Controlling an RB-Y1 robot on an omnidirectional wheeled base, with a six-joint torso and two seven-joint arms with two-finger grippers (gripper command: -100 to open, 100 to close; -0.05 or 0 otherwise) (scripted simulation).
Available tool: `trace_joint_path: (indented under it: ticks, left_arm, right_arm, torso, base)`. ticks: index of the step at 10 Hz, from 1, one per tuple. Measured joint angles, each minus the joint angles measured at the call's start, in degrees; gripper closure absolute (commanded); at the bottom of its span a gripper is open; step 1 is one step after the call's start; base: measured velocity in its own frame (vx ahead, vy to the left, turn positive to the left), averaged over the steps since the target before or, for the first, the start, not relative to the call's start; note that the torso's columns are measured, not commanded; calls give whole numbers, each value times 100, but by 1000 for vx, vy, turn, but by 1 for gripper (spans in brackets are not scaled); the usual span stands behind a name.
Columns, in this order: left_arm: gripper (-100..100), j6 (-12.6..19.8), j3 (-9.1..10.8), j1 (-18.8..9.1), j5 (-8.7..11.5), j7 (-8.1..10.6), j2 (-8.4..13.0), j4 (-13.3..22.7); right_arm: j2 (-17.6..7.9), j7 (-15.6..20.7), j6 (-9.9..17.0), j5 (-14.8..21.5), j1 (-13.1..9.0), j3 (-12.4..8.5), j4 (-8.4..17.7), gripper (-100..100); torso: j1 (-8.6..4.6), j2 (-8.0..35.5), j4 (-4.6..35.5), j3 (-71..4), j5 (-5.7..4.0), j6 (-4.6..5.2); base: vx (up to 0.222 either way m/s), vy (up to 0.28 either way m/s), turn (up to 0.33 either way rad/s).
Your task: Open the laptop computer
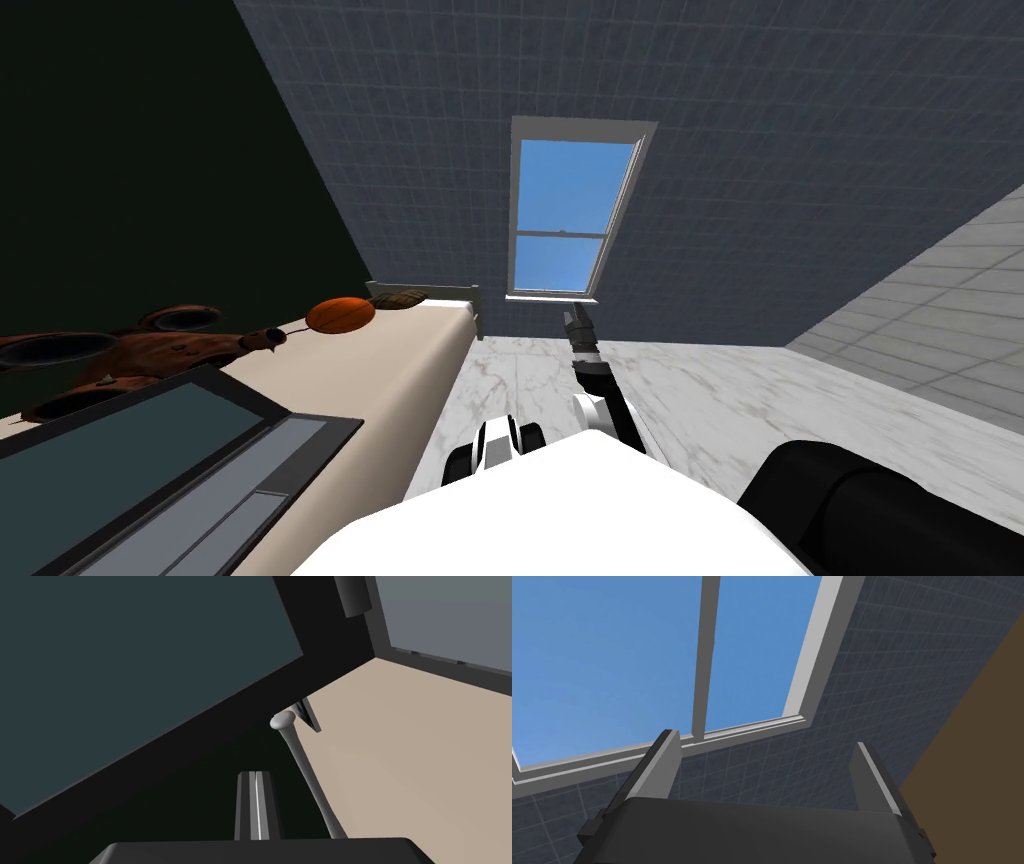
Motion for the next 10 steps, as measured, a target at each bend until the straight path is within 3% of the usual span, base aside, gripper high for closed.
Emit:
trace_joint_path:
  ticks: [3,5,7,8,9,10]
  left_arm:
    - [100,-247,-50,-588,146,-472,7,459]
    - [100,-581,-318,-989,371,-767,-6,854]
    - [100,-801,-380,-1428,468,-1082,19,1264]
    - [100,-824,-376,-1580,514,-1236,27,1321]
    - [100,-783,-394,-1692,560,-1337,41,1295]
    - [100,-906,-517,-1924,686,-1477,129,1506]
  right_arm:
    - [0,0,0,0,-3,1,0,0]
    - [0,0,0,0,-1,0,0,0]
    - [0,0,0,0,-2,1,0,0]
    - [-1,0,0,0,-3,1,1,0]
    - [-1,0,1,0,-3,1,1,0]
    - [0,0,0,0,-1,0,0,0]
  torso:
    - [20,37,12,25,7,10]
    - [5,9,3,7,3,2]
    - [14,32,10,20,5,10]
    - [16,36,13,24,5,12]
    - [16,29,12,20,5,15]
    - [7,-7,-2,8,30,14]
  base:
    - [20,-16,189]
    - [61,-35,432]
    - [4,-17,100]
    - [-13,4,-11]
    - [57,-40,361]
    - [60,-70,430]
